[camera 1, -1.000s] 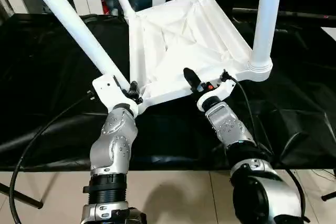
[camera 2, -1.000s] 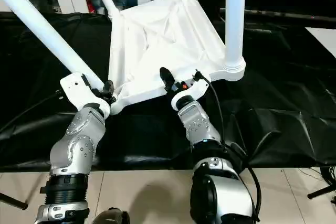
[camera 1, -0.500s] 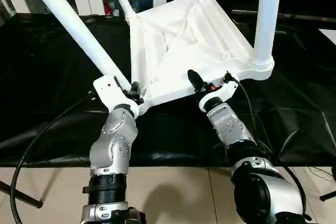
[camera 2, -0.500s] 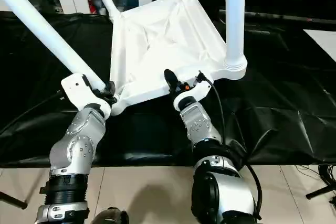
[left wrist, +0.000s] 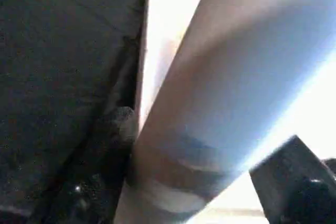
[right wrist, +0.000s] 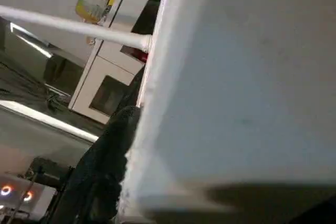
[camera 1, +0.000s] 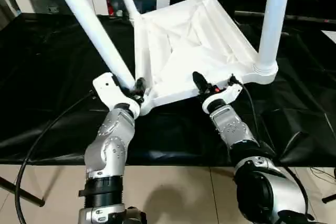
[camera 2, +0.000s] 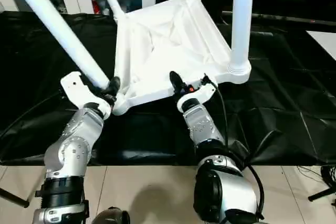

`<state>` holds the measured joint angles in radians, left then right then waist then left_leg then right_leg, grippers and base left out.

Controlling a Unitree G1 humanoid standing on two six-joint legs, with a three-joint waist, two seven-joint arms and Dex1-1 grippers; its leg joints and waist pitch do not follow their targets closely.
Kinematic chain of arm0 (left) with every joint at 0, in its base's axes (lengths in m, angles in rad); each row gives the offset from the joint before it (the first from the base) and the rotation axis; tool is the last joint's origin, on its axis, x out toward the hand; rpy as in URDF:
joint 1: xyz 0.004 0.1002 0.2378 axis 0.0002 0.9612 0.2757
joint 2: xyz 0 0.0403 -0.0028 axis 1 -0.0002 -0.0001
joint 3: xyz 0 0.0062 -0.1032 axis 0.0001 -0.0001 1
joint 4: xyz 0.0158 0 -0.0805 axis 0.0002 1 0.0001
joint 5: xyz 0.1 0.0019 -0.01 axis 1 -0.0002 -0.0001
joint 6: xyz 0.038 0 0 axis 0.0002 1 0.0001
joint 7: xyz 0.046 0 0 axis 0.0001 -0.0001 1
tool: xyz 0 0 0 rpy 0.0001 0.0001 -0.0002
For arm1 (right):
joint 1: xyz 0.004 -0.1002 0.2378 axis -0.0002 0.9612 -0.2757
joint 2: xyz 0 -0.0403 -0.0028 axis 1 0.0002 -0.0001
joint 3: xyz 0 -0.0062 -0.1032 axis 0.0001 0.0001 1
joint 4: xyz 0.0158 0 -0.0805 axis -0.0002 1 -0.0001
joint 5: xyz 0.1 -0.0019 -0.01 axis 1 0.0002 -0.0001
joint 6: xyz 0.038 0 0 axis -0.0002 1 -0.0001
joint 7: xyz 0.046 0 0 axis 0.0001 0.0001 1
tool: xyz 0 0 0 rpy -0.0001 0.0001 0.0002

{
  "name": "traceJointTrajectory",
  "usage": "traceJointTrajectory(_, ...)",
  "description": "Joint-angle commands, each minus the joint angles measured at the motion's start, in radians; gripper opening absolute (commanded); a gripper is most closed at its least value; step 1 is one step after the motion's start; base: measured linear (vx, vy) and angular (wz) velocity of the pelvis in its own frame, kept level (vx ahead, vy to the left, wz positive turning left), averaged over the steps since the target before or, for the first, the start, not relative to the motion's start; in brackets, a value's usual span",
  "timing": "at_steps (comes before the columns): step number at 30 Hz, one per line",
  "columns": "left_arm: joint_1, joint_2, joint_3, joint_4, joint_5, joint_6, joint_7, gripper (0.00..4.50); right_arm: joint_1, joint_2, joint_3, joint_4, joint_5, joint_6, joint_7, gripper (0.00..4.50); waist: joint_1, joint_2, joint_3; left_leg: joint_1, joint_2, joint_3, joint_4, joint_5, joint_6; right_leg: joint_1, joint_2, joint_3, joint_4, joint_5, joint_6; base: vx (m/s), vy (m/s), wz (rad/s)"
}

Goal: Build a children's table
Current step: Flip table

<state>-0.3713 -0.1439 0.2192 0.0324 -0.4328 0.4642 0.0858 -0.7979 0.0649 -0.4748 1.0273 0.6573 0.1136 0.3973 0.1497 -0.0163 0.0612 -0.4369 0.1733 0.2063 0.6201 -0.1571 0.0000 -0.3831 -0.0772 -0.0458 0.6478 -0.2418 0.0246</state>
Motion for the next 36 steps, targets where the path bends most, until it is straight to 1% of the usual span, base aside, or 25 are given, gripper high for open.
traceJointTrajectory(1,0.055,-0.013,-0.039,-0.025,-0.013,0.021,-0.053,3.75,-0.033,-0.058,-0.001,-0.020,-0.043,-0.064,-0.034,2.05,-0.004,-0.001,-0.083,0.055,0.069,-0.033,-0.078,-0.119,-0.006,0.025,-0.080,0.033,-0.060,0.108,-0.204,0.000,0.000,0.00)
traceJointTrajectory(4,0.094,0.054,-0.065,-0.064,-0.027,0.035,-0.123,3.84,-0.041,-0.085,-0.012,-0.019,-0.049,-0.079,-0.042,2.05,-0.002,0.000,-0.082,0.056,0.070,-0.034,-0.079,-0.131,-0.010,0.024,-0.080,0.033,-0.061,0.081,-0.199,0.000,0.000,0.00)
traceJointTrajectory(5,0.125,0.094,-0.088,-0.096,-0.021,0.046,-0.167,4.10,-0.043,-0.098,-0.015,-0.019,-0.051,-0.090,-0.049,2.04,-0.003,0.000,-0.080,0.056,0.071,-0.033,-0.083,-0.149,-0.020,0.022,-0.078,0.034,-0.064,0.049,-0.191,0.000,0.000,0.00)
traceJointTrajectory(7,0.158,0.139,-0.114,-0.132,-0.005,0.059,-0.206,4.17,-0.050,-0.115,-0.019,-0.020,-0.050,-0.090,-0.057,2.04,0.004,-0.007,-0.079,0.059,0.072,-0.033,-0.086,-0.166,-0.030,0.020,-0.079,0.033,-0.067,0.018,-0.182,0.000,0.000,0.00)
traceJointTrajectory(9,0.203,0.190,-0.122,-0.172,0.017,0.072,-0.229,4.33,-0.058,-0.142,-0.017,-0.029,-0.054,-0.083,-0.052,2.04,0.008,-0.001,-0.078,0.062,0.071,-0.031,-0.085,-0.175,-0.040,0.015,-0.075,0.034,-0.067,0.004,-0.171,0.000,0.000,0.00)
traceJointTrajectory(10,0.205,0.191,-0.122,-0.173,0.017,0.073,-0.229,4.33,-0.058,-0.143,-0.017,-0.030,-0.055,-0.083,-0.052,2.04,0.011,-0.002,-0.079,0.063,0.071,-0.033,-0.086,-0.177,-0.044,0.015,-0.075,0.034,-0.066,0.004,-0.166,0.000,0.000,0.00)
traceJointTrajectory(11,0.253,0.222,-0.113,-0.197,0.040,0.066,-0.234,4.36,-0.043,-0.160,-0.003,-0.054,-0.071,-0.080,-0.048,2.04,0.009,0.013,-0.077,0.060,0.071,-0.035,-0.090,-0.198,-0.061,0.014,-0.074,0.034,-0.067,0.000,-0.155,0.000,0.000,0.00)
traceJointTrajectory(12,0.271,0.233,-0.110,-0.204,0.046,0.064,-0.238,4.36,-0.038,-0.165,0.000,-0.062,-0.076,-0.079,-0.047,2.04,0.007,0.009,-0.077,0.060,0.070,-0.034,-0.091,-0.208,-0.066,0.014,-0.072,0.034,-0.070,-0.003,-0.150,0.000,0.000,0.00)
traceJointTrajectory(13,0.288,0.242,-0.107,-0.211,0.050,0.062,-0.244,4.36,-0.033,-0.170,0.003,-0.070,-0.079,-0.075,-0.046,2.04,0.005,0.013,-0.077,0.060,0.069,-0.035,-0.093,-0.224,-0.079,0.014,-0.071,0.035,-0.070,-0.010,-0.144,0.000,0.000,0.00)
traceJointTrajectory(14,0.311,0.250,-0.099,-0.219,0.047,0.052,-0.257,4.36,-0.027,-0.181,0.011,-0.076,-0.089,-0.066,-0.048,2.04,0.004,0.021,-0.078,0.060,0.068,-0.036,-0.092,-0.227,-0.085,0.014,-0.071,0.035,-0.068,-0.006,-0.143,0.000,0.000,0.00)
traceJointTrajectory(15,0.333,0.265,-0.095,-0.225,0.047,0.033,-0.279,4.36,-0.020,-0.199,0.039,-0.080,-0.119,-0.053,-0.042,2.04,0.002,0.013,-0.077,0.060,0.067,-0.034,-0.092,-0.231,-0.090,0.015,-0.071,0.036,-0.071,-0.003,-0.143,0.000,0.000,0.00)
traceJointTrajectory(16,0.348,0.277,-0.100,-0.237,0.045,0.021,-0.296,4.36,-0.011,-0.210,0.058,-0.091,-0.137,-0.042,-0.040,2.04,0.003,0.016,-0.077,0.060,0.067,-0.034,-0.091,-0.231,-0.090,0.014,-0.072,0.037,-0.072,-0.008,-0.145,0.000,0.000,0.00)
traceJointTrajectory(18,0.365,0.323,-0.136,-0.272,0.055,-0.021,-0.359,4.36,0.011,-0.245,0.115,-0.131,-0.186,-0.005,-0.021,2.04,0.000,0.012,-0.076,0.058,0.066,-0.033,-0.092,-0.233,-0.083,0.015,-0.071,0.038,-0.074,-0.033,-0.137,0.000,0.000,0.00)
traceJointTrajectory(20,0.343,0.359,-0.165,-0.298,0.054,-0.036,-0.415,4.36,0.017,-0.273,0.154,-0.155,-0.226,0.002,-0.024,2.04,0.003,0.014,-0.077,0.065,0.066,-0.033,-0.092,-0.245,-0.086,0.010,-0.070,0.039,-0.078,-0.068,-0.127,0.000,0.000,0.00)
traceJointTrajectory(21,0.324,0.378,-0.182,-0.309,0.064,-0.049,-0.440,4.36,0.018,-0.290,0.171,-0.168,-0.244,0.009,-0.026,2.04,-0.003,0.006,-0.072,0.061,0.065,-0.032,-0.096,-0.253,-0.092,0.011,-0.069,0.039,-0.082,-0.093,-0.125,0.000,0.000,0.00)
traceJointTrajectory(22,0.304,0.394,-0.196,-0.313,0.073,-0.064,-0.464,4.36,0.016,-0.301,0.182,-0.178,-0.260,0.008,-0.034,2.04,-0.001,0.008,-0.070,0.062,0.064,-0.032,-0.097,-0.265,-0.096,0.009,-0.070,0.040,-0.084,-0.122,-0.122,0.000,0.000,0.00)
traceJointTrajectory(23,0.276,0.414,-0.216,-0.320,0.089,-0.081,-0.492,4.36,0.012,-0.318,0.194,-0.191,-0.280,0.010,-0.047,2.04,-0.005,0.007,-0.067,0.066,0.065,-0.034,-0.101,-0.303,-0.113,0.006,-0.074,0.043,-0.093,-0.206,-0.106,0.000,0.000,0.00)
traceJointTrajectory(26,0.202,0.460,-0.265,-0.314,0.161,-0.133,-0.526,4.36,0.002,-0.357,0.228,-0.217,-0.329,0.006,-0.061,2.04,-0.017,0.003,-0.059,0.071,0.062,-0.036,-0.106,-0.380,-0.140,0.002,-0.077,0.046,-0.106,-0.314,-0.088,0.000,0.000,0.00)
traceJointTrajectory(27,0.180,0.472,-0.276,-0.311,0.173,-0.139,-0.536,4.36,0.000,-0.368,0.243,-0.228,-0.341,0.006,-0.067,2.04,-0.020,0.005,-0.065,0.076,0.062,-0.037,-0.104,-0.381,-0.148,0.001,-0.079,0.048,-0.105,-0.323,-0.080,0.000,0.000,0.00)
traceJointTrajectory(28,0.147,0.475,-0.283,-0.311,0.178,-0.139,-0.539,4.36,-0.005,-0.378,0.252,-0.241,-0.347,0.007,-0.071,2.04,-0.022,0.005,-0.066,0.074,0.062,-0.038,-0.104,-0.370,-0.149,0.002,-0.078,0.048,-0.103,-0.308,-0.081,0.000,0.000,0.00)
traceJointTrajectory(30,0.085,0.472,-0.292,-0.315,0.176,-0.129,-0.539,4.36,-0.013,-0.395,0.265,-0.264,-0.356,0.013,-0.078,2.01,-0.027,0.014,-0.069,0.075,0.059,-0.035,-0.100,-0.354,-0.154,0.002,-0.072,0.047,-0.097,-0.245,-0.097,0.000,0.000,0.00)
traceJointTrajectory(31,0.058,0.469,-0.296,-0.315,0.174,-0.124,-0.540,4.36,-0.016,-0.402,0.272,-0.273,-0.363,0.014,-0.083,1.97,-0.030,0.008,-0.071,0.073,0.058,-0.034,-0.099,-0.342,-0.150,0.004,-0.068,0.046,-0.094,-0.208,-0.110,0.000,0.000,0.00)
traceJointTrajectory(32,0.013,0.474,-0.318,-0.316,0.188,-0.133,-0.558,4.36,-0.021,-0.412,0.282,-0.285,-0.383,0.005,-0.096,1.93,-0.029,0.016,-0.073,0.072,0.057,-0.035,-0.098,-0.329,-0.148,0.006,-0.068,0.045,-0.091,-0.186,-0.116,0.000,0.000,0.00)
traceJointTrajectory(35,-0.076,0.486,-0.369,-0.325,0.214,-0.149,-0.609,4.36,-0.025,-0.426,0.298,-0.314,-0.414,-0.001,-0.116,1.88,-0.036,0.020,-0.075,0.068,0.055,-0.033,-0.094,-0.298,-0.129,0.011,-0.064,0.043,-0.085,-0.110,-0.145,0.000,0.000,0.00)
traceJointTrajectory(36,-0.085,0.488,-0.374,-0.325,0.217,-0.151,-0.615,4.36,-0.025,-0.427,0.299,-0.318,-0.417,-0.001,-0.119,1.85,-0.034,0.029,-0.077,0.069,0.055,-0.034,-0.092,-0.292,-0.129,0.011,-0.064,0.043,-0.082,-0.096,-0.150,0.000,0.000,0.00)
